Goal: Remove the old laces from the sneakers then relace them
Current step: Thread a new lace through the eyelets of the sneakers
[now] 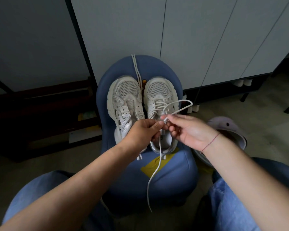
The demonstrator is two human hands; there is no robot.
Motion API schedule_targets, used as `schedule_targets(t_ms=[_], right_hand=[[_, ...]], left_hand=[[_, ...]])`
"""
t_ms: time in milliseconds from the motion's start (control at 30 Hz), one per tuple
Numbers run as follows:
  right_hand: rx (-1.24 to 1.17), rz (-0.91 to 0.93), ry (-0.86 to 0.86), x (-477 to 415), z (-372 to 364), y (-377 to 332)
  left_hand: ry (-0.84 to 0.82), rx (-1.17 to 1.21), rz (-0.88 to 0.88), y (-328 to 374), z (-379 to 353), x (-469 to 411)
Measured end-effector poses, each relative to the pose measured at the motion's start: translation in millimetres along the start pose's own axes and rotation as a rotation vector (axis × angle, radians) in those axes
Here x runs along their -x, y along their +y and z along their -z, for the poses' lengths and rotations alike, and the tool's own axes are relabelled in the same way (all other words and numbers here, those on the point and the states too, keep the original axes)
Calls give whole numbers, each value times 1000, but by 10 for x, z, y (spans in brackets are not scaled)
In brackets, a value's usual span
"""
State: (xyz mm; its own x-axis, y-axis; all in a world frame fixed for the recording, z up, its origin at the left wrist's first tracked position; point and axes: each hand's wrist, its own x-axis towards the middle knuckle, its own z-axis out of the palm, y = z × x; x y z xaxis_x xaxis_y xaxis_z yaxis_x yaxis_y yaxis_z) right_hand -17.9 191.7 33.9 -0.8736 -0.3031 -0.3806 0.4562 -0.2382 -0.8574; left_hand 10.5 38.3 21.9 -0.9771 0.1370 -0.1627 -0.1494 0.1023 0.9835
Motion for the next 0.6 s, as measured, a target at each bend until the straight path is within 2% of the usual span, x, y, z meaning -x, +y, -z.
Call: schedule_targets(t_ms=[133, 233, 433, 600], right_hand=[[30, 175, 100, -18, -33, -30], [-38, 218, 220, -62, 52, -109], [218, 136, 8, 31, -41, 2], [107, 142, -36, 48, -32, -82]], left_hand=[[3, -1, -2, 15, 6, -2], [2, 12, 3, 35, 5, 9], [6, 161, 19, 140, -54, 43], [36, 146, 32, 206, -85, 25]])
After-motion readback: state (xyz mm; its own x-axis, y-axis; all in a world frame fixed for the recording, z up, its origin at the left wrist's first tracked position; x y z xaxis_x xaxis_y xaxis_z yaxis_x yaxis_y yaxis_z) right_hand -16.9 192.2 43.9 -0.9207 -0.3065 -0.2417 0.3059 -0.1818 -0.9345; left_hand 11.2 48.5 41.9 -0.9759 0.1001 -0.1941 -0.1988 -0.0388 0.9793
